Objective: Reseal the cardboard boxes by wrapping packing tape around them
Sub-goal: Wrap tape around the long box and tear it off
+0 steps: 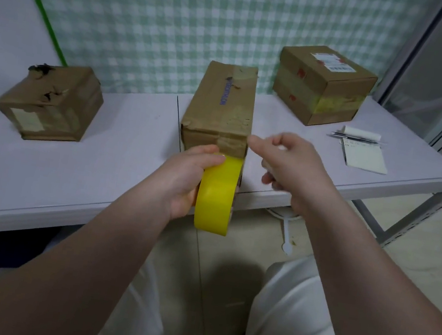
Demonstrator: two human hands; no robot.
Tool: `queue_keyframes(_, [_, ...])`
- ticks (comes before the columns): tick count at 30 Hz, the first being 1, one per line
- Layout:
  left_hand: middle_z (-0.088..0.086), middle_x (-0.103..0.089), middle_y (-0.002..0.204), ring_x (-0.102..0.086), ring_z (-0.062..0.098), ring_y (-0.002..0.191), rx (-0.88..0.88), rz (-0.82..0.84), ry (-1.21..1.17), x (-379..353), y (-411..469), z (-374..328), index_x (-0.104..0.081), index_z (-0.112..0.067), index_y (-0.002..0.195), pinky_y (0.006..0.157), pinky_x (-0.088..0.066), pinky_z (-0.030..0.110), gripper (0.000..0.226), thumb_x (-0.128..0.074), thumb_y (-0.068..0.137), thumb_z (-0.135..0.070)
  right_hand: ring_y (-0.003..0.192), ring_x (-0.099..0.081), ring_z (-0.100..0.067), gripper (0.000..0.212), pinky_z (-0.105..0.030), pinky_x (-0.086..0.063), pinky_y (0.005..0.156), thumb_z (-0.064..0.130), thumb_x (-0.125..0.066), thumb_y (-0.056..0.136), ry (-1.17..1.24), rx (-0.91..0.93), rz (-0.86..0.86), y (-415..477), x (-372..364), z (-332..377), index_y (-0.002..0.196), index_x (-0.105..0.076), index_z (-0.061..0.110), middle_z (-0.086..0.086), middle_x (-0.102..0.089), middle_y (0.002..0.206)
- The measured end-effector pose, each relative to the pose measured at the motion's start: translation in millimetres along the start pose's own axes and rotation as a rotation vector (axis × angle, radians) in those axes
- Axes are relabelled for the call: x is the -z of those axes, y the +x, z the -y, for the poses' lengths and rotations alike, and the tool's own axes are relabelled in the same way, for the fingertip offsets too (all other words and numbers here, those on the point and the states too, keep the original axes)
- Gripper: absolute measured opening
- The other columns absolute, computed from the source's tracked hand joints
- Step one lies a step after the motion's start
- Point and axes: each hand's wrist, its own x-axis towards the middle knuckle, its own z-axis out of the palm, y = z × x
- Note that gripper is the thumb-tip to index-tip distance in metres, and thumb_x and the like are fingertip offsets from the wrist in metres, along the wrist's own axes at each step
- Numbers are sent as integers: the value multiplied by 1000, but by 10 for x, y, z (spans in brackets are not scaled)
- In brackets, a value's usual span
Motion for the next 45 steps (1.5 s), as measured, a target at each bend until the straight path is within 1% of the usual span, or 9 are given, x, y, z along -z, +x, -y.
queue_keyframes(7, [6,-73,70,-71,23,62,21,42,16,3,2,-32,-50,-15,128,55,-59,35,36,-57,92,-14,92,-49,-13,63,-27,-33,71,59,-70,75,-660,414,-81,466,-174,92,130,-56,33,4,-45,94])
queue_keyframes(13, [19,-68,79,-67,29,67,13,180,55,34,4,29,-47,-15,121,76,-55,44,31,-55,91,-13,107,-57,-20,58,-33,-46,81,55,-72,76,-579,453,-87,520,-226,-39,127,-60,32,2,-63,108])
queue_keyframes(17, [17,-67,71,-66,26,60,52,184,59,24,14,45,-53,-7,112,63,-57,36,22,-55,91,-14,108,-58,-22,57,-38,-48,88,54,-72,76,-552,468,-69,531,-226,-58,125,-61,29,-1,-65,115])
queue_keyframes(24, [18,-64,67,-62,29,57,48,86,13,-9,27,77,-51,-9,106,60,-55,39,16,-57,92,-10,83,-51,-14,53,-27,-39,70,51,-74,75,-510,447,-48,517,-241,-2,121,-62,27,16,-44,69])
queue_keyframes(29, [20,-65,67,-63,30,56,65,55,-21,-3,39,90,-53,-11,104,60,-56,39,14,-58,91,-10,64,-45,-11,21,-26,-35,56,29,-42,97,-14,94,-44,477,-183,29,112,-54,22,-2,-57,90])
queue_keyframes(33, [21,-64,77,-65,28,56,66,55,-28,-6,38,81,-54,-11,108,58,-57,38,18,-58,91,-11,63,-45,-15,46,-29,-39,56,1,-32,89,392,-194,-7,444,-60,-19,131,-49,10,-20,-55,94])
queue_keyframes(39, [20,-66,69,-65,29,56,69,44,-38,12,37,92,-55,-12,106,60,-57,39,17,-59,90,-11,74,-57,-15,40,-19,-54,60,-12,-53,89,744,-240,132,337,-11,-88,126,-45,-2,-20,-60,93])
queue_keyframes(42, [19,-67,69,-66,29,56,61,38,-26,24,23,89,-55,-12,109,60,-57,40,19,-60,90,-12,68,-64,-10,11,-13,-53,57,2,-60,90,680,-228,197,294,22,-89,101,-61,-1,-12,-67,86])
queue_keyframes(45, [19,-67,68,-66,28,55,55,36,-22,30,5,80,-55,-11,110,58,-57,39,20,-59,91,-12,70,-65,-12,9,-15,-55,59,0,-53,94,610,-179,222,255,52,-74,101,-60,1,-12,-66,89])
